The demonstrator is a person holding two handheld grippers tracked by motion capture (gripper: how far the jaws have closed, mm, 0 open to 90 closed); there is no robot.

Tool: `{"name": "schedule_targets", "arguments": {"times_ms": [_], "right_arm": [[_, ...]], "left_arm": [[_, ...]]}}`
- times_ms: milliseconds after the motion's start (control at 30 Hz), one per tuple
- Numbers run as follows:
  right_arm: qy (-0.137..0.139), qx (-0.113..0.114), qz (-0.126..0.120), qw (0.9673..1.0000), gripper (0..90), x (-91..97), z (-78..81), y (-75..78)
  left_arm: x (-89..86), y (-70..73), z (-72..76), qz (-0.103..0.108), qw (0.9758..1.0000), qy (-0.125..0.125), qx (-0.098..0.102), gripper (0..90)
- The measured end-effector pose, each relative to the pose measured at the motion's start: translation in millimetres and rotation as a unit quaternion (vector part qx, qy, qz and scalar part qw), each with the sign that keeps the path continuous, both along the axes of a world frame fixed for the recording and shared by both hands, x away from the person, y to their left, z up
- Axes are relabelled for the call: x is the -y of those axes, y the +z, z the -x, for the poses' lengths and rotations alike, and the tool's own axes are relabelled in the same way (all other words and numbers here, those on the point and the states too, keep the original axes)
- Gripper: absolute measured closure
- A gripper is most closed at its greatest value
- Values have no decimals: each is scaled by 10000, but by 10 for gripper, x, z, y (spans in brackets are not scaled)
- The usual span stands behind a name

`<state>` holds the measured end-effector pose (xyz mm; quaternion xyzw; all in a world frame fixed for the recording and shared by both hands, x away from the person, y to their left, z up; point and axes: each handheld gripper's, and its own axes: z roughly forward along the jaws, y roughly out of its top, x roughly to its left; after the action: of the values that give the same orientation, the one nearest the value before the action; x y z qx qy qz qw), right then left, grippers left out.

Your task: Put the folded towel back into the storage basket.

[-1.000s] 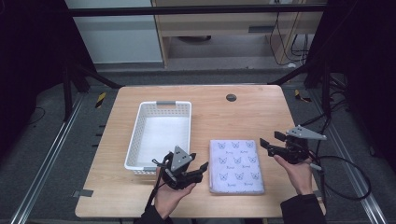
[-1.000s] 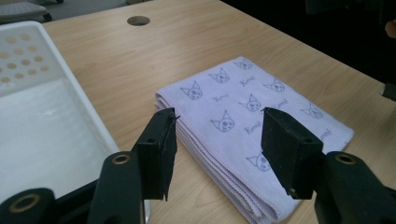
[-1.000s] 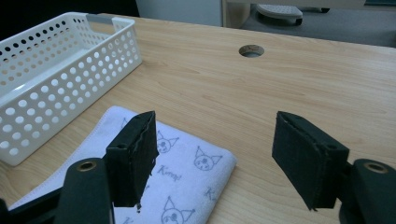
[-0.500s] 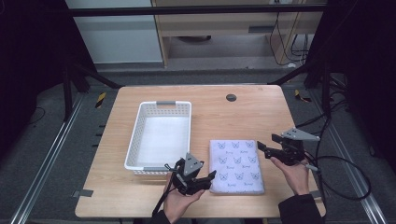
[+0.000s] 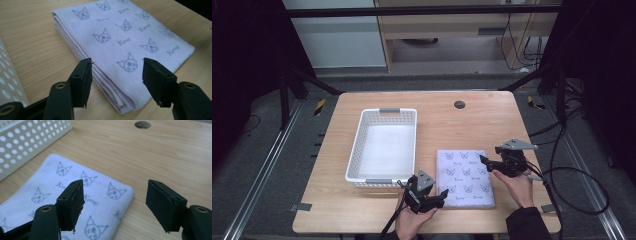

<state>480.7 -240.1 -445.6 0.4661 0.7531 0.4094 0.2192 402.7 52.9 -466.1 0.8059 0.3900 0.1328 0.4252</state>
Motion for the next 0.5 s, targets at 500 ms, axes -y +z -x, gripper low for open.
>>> {"name": "schedule_targets", "arguments": {"times_ms": [500], "right_arm": [[44, -267, 236, 9994, 316, -102, -107, -199]], "left_arm": [[61, -208, -130, -108, 9990, 348, -246, 392]]}}
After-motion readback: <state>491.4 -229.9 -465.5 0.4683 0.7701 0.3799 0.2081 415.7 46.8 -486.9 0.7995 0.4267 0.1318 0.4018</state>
